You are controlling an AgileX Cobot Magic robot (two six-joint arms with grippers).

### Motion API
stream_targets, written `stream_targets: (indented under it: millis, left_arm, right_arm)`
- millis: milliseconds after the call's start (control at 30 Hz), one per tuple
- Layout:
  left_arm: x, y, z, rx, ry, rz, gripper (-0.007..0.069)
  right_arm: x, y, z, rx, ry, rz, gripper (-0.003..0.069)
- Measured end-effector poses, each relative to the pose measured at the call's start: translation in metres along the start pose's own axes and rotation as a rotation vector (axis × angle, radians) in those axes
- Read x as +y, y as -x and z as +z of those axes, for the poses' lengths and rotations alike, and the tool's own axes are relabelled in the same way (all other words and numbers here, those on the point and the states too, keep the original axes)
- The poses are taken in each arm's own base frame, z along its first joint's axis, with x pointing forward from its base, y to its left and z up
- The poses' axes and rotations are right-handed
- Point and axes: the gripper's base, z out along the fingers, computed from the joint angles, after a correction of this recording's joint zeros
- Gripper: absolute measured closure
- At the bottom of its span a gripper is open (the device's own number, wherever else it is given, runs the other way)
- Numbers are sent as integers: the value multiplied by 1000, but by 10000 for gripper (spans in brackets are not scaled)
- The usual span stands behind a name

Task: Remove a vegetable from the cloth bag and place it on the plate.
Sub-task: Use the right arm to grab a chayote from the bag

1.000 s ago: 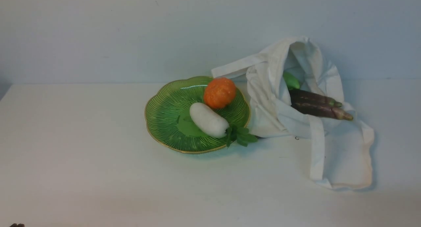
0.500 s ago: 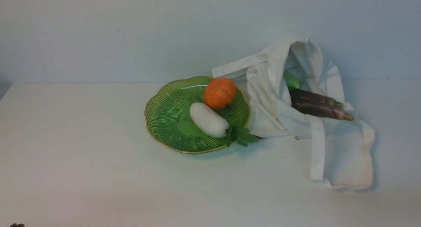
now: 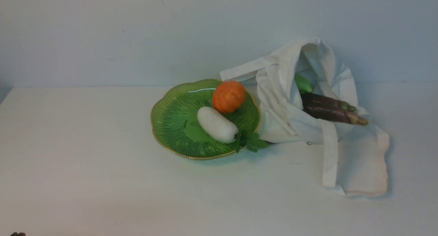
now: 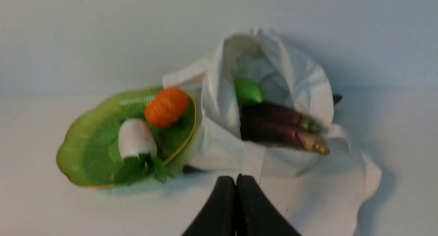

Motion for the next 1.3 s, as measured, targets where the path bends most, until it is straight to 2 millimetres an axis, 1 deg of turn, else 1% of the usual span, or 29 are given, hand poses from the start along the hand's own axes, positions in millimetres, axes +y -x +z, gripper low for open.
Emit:
stream_targets:
  millis: [33,67,100,133,267,300,333,433,533,700,733,800,833,867,900,967,1033,1067,1100,1133,1167,1300]
  left_arm:
    - [0,0,0,0,0,0,629]
    - [0,0,0,0,0,0,629]
    - [0,0,0,0,0,0,629]
    - [0,0,0,0,0,0,629]
    - [0,0,0,0,0,0,629]
    - [0,0,0,0,0,0,629]
    - [0,0,0,0,0,0,629]
    - [0,0,0,0,0,0,629]
    - [0,0,0,0,0,0,629]
    - [0,0,0,0,0,0,629]
    - [0,0,0,0,0,0,629]
    - [0,0,0,0,0,0,629]
    - [0,0,0,0,0,0,629]
    - [0,0,0,0,0,0,629]
    - [0,0,0,0,0,0,629]
    - [0,0,0,0,0,0,629]
    - [0,0,0,0,0,0,629]
    - [0,0,0,0,0,0,629]
    - [0,0,0,0,0,0,629]
    - [0,0,0,0,0,0,629]
    - [0,0,0,0,0,0,629]
    - [0,0,0,0,0,0,629]
  right_arm:
    - [-2,4,13,52,-2,6,673]
    - [-3,5,16,61,-2,7,673]
    - [-7,15,36,114,-8,-1,673]
    - [-8,23,45,130,-10,-19,673]
    - [-19,42,99,223,-11,-61,666]
    - [-20,43,102,227,-11,-61,665]
    - [-23,44,117,254,-10,-64,657]
    - [-31,46,153,305,1,-59,615]
    - [-37,48,185,335,19,-53,547]
    - [-42,48,221,348,50,-37,424]
    - [-41,48,232,346,66,-50,382]
    - [-38,48,244,344,85,-67,345]
    - [-32,48,258,345,107,-94,312]
    - [-28,47,267,343,117,-105,294]
    - [-28,47,268,342,119,-107,291]
    - [-23,46,289,333,127,-116,269]
    - [-24,46,305,325,120,-103,259]
    - [-25,45,307,330,120,-100,258]
    - [-27,46,317,320,112,-92,255]
    - [-27,46,318,321,112,-92,254]
    - [-29,45,325,319,109,-87,253]
    - [-33,37,343,334,104,-48,253]
